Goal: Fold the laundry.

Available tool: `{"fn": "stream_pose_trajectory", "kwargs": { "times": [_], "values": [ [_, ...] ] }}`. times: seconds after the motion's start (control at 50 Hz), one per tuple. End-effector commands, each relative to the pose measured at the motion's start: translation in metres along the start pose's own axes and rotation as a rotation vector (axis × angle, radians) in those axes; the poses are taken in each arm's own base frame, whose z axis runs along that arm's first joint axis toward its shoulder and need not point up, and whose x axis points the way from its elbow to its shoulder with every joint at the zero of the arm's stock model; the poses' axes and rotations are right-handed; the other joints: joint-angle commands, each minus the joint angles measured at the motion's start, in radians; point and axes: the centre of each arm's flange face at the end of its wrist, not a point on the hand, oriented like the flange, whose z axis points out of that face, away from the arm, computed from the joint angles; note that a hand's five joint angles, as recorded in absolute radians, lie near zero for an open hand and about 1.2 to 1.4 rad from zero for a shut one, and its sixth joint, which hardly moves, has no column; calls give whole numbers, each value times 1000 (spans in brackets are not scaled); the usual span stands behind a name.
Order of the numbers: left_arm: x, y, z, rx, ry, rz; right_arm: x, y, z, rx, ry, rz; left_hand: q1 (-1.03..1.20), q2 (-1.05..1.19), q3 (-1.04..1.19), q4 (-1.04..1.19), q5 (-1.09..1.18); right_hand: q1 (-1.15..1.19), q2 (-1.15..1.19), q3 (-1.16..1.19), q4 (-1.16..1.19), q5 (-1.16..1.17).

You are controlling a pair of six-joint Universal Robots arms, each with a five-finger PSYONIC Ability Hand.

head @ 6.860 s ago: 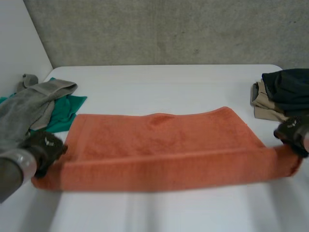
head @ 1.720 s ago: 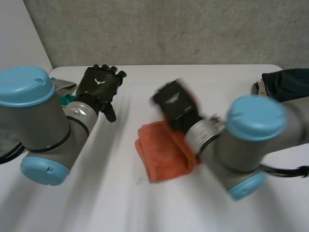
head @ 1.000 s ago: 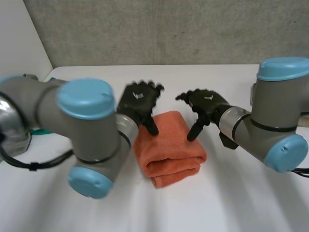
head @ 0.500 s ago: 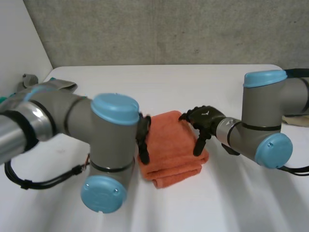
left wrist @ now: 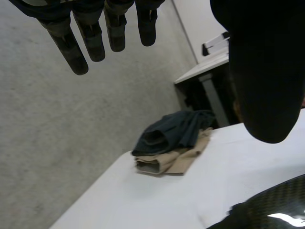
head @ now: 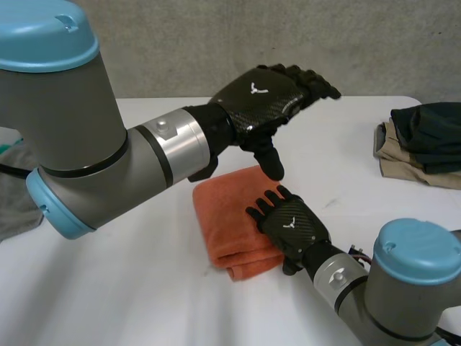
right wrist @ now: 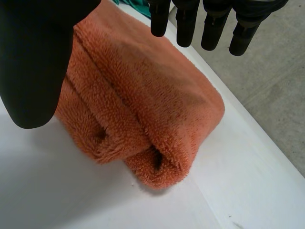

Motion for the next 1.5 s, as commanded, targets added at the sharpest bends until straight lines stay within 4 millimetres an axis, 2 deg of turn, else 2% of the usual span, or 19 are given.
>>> {"fn": "stream_pose_trajectory", "kwargs": {
  "times": [0.02, 0.26, 0.34, 0.44, 0.58, 0.7, 0.74, 0.76, 0.78, 0.8, 0.94, 1.08, 1.12, 1.16, 1.22, 1.32, 1.42, 1.5],
  "values": [
    [4, 6, 0, -24, 6, -15, 0, 11, 18, 44, 36, -12, -23, -34, -35, -29, -48, -29, -34, -32, -34, -46],
    [5, 10, 1, -37, 8, -25, 2, 20, 42, 72, 52, -23, -23, -34, -35, -29, -48, -29, -34, -32, -34, -46],
    [6, 12, 1, -40, 8, -26, 2, 21, 47, 79, 49, -24, -23, -34, -35, -29, -48, 110, 105, 107, 105, 94],
    [5, 13, 0, -44, 7, -27, 8, 13, 55, 114, 60, -32, -23, -34, -35, -29, -48, 409, 405, 407, 404, 393],
    [4, 13, 0, -44, 4, -27, 18, 4, 71, 150, 83, -38, -23, -34, -35, -29, -48, 492, 487, 489, 487, 476],
    [1, 14, 0, -45, -2, -28, 18, 2, 83, 168, 89, -45, -22, -33, -34, -29, -47, 512, 507, 510, 507, 496],
    [0, 14, 0, -45, -3, -26, 19, 0, 86, 175, 90, -47, -22, -33, -34, -29, -47, 661, 656, 659, 656, 645],
    [0, 14, 0, -45, -5, -26, 21, -1, 87, 179, 96, -48, -22, -33, -34, -29, -47, 801, 797, 799, 796, 785],
    [0, 13, 0, -44, -5, -26, 23, -4, 90, 192, 102, -49, -22, -33, -34, -29, -47, 1102, 1098, 1100, 1097, 1086],
    [0, 13, 0, -44, -5, -27, 24, -5, 91, 197, 106, -50, -22, -33, -34, -29, -47, 1191, 1187, 1189, 1186, 1175],
    [-8, 8, -2, -28, -23, -16, 45, -27, 101, 265, 161, -51, -22, -33, -34, -29, -47, 1192, 1188, 1190, 1187, 1176],
    [-14, 2, -2, -13, -43, -8, 62, -47, 100, 311, 187, -36, -22, -33, -34, -29, -47, 1192, 1188, 1190, 1187, 1176],
    [-15, 3, -3, -13, -46, -10, 62, -44, 100, 278, 173, -27, -22, -33, -34, -29, -47, 1192, 1188, 1190, 1187, 1176],
    [-16, 4, -3, -18, -50, -14, 54, -33, 98, 198, 118, -4, -22, -33, -34, -29, -47, 852, 847, 850, 847, 836],
    [-16, 6, -4, -27, -50, -20, 40, -11, 96, 87, 60, 18, -22, -33, -34, -29, -47, 493, 488, 490, 488, 477],
    [-16, 13, -5, -47, -47, -33, 35, 0, 93, 44, 39, 29, -22, -33, -34, -29, -47, 298, 294, 296, 294, 282],
    [-15, 14, -5, -50, -46, -33, 43, 8, 89, 18, 59, 38, -22, -33, -34, -29, -47, 251, 247, 249, 246, 235],
    [-16, 14, -5, -47, -46, -32, 42, 9, 86, 12, 49, 43, -22, -33, -34, -29, -47, 201, 196, 199, 196, 185]
  ]
}}
